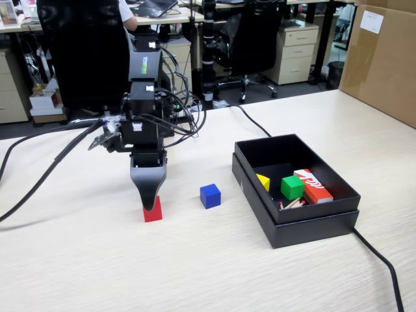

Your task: Put the red cube on top of the blue cube

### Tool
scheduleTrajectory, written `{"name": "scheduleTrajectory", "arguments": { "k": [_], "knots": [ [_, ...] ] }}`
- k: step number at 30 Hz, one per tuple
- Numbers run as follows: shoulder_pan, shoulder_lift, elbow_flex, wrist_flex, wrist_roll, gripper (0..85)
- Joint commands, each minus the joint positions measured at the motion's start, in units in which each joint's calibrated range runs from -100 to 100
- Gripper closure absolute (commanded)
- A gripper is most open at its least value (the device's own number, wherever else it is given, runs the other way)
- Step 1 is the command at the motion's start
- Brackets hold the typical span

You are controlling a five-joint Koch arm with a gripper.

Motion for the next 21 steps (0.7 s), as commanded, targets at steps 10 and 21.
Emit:
{"name": "scheduleTrajectory", "arguments": {
  "k": [10, 21],
  "knots": [
    [-0.8, 2.5, 3.0, 3.9, -0.9, 38.3],
    [-0.5, 2.6, 0.5, 3.9, -1.1, 38.3]
  ]
}}
